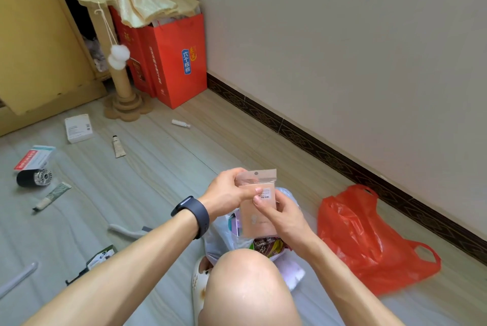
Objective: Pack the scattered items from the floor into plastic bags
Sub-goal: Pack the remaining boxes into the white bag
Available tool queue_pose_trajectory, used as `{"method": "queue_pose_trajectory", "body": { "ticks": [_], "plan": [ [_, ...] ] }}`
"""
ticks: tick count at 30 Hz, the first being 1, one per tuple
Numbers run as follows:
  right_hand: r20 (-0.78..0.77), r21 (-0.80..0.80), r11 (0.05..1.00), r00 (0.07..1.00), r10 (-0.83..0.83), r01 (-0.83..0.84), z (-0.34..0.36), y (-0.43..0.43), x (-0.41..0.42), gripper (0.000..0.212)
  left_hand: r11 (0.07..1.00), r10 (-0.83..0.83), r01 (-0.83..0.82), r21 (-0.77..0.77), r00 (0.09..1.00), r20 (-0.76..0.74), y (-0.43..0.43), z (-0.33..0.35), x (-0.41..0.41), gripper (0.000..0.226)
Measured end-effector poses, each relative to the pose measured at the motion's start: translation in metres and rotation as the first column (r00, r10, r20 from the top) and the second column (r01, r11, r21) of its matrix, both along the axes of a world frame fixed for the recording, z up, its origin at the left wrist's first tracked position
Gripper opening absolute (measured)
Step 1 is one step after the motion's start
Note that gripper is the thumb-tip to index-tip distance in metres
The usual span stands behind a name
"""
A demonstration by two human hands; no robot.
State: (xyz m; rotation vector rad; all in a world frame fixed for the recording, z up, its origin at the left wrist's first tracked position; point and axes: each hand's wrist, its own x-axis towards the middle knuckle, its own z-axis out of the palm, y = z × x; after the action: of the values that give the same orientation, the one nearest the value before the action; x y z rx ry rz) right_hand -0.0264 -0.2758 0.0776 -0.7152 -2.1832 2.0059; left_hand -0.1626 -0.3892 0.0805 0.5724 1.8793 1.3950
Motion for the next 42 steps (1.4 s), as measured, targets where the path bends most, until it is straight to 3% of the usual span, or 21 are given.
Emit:
{"method": "queue_pose_trajectory", "body": {
  "ticks": [2,4,7,9,13,16,18,19,21,23,25,26,29,32,35,39,42],
  "plan": [
    [0.030,0.082,0.994,0.997,-0.073,0.071,-0.010,0.007,0.003,0.020,0.997,-0.025,0.019,-0.077,0.997,-0.070,0.000,-0.004,0.001,0.015],
    [0.101,0.167,0.975,0.981,-0.166,0.148,-0.025,0.019,0.012,0.022,0.963,-0.138,0.075,-0.259,0.962,-0.234,-0.005,-0.013,0.001,0.026],
    [0.266,0.257,0.957,0.942,-0.205,0.136,-0.043,0.036,0.036,0.018,0.827,-0.453,0.154,-0.540,0.753,-0.478,-0.014,-0.034,0.006,0.047],
    [0.360,0.241,0.966,0.916,-0.180,0.095,-0.053,0.042,0.054,0.017,0.746,-0.578,0.172,-0.644,0.648,-0.497,-0.014,-0.049,0.014,0.050],
    [0.458,0.210,0.973,0.870,-0.184,0.096,-0.072,0.044,0.077,0.023,0.643,-0.683,0.207,-0.738,0.590,-0.430,0.005,-0.078,0.031,0.051],
    [0.494,0.175,0.979,0.850,-0.181,0.106,-0.080,0.037,0.081,0.038,0.558,-0.769,0.190,-0.808,0.483,-0.418,0.019,-0.096,0.039,0.050],
    [0.500,0.150,0.985,0.853,-0.150,0.085,-0.078,0.033,0.078,0.038,0.575,-0.749,0.208,-0.791,0.522,-0.408,0.022,-0.100,0.039,0.039],
    [0.496,0.137,0.987,0.857,-0.137,0.079,-0.077,0.030,0.076,0.036,0.640,-0.675,0.239,-0.730,0.629,-0.386,0.021,-0.096,0.038,0.037],
    [0.469,0.114,0.991,0.875,-0.117,0.071,-0.071,0.027,0.069,0.033,0.828,-0.382,0.235,-0.509,0.901,-0.206,0.016,-0.078,0.028,0.037],
    [0.425,0.110,0.993,0.902,-0.077,0.033,-0.067,0.025,0.058,0.032,0.944,-0.070,0.064,-0.325,0.998,-0.006,0.012,-0.052,0.009,0.041],
    [0.384,0.150,0.988,0.923,-0.028,-0.032,-0.067,0.021,0.044,0.035,0.956,0.128,-0.096,-0.277,0.987,0.101,0.002,-0.027,-0.015,0.031],
    [0.378,0.194,0.978,0.926,-0.004,-0.075,-0.068,0.019,0.036,0.039,0.941,0.143,-0.101,-0.323,0.984,0.110,-0.006,-0.016,-0.024,0.022],
    [0.418,0.221,0.965,0.908,0.036,-0.140,-0.071,0.011,0.004,0.054,0.792,-0.086,0.085,-0.605,0.996,0.027,-0.022,0.009,-0.030,0.020],
    [0.424,0.260,0.954,0.905,0.025,-0.148,-0.068,0.003,-0.023,0.055,0.751,-0.151,0.080,-0.656,0.987,-0.053,-0.028,0.023,-0.027,0.036],
    [0.332,0.382,0.923,0.938,-0.099,-0.037,-0.061,-0.003,-0.027,0.044,0.789,-0.095,-0.008,-0.615,0.986,-0.135,-0.026,0.032,-0.022,0.045],
    [0.153,0.388,0.879,0.921,-0.357,0.277,-0.063,-0.005,0.009,0.017,0.767,-0.120,-0.015,-0.642,0.979,-0.166,-0.024,0.037,-0.017,0.019],
    [0.224,0.362,0.877,0.884,-0.410,0.315,-0.093,-0.006,0.059,0.011,0.775,-0.085,-0.045,-0.630,0.981,-0.174,-0.028,0.031,-0.016,0.005]
  ]
}}
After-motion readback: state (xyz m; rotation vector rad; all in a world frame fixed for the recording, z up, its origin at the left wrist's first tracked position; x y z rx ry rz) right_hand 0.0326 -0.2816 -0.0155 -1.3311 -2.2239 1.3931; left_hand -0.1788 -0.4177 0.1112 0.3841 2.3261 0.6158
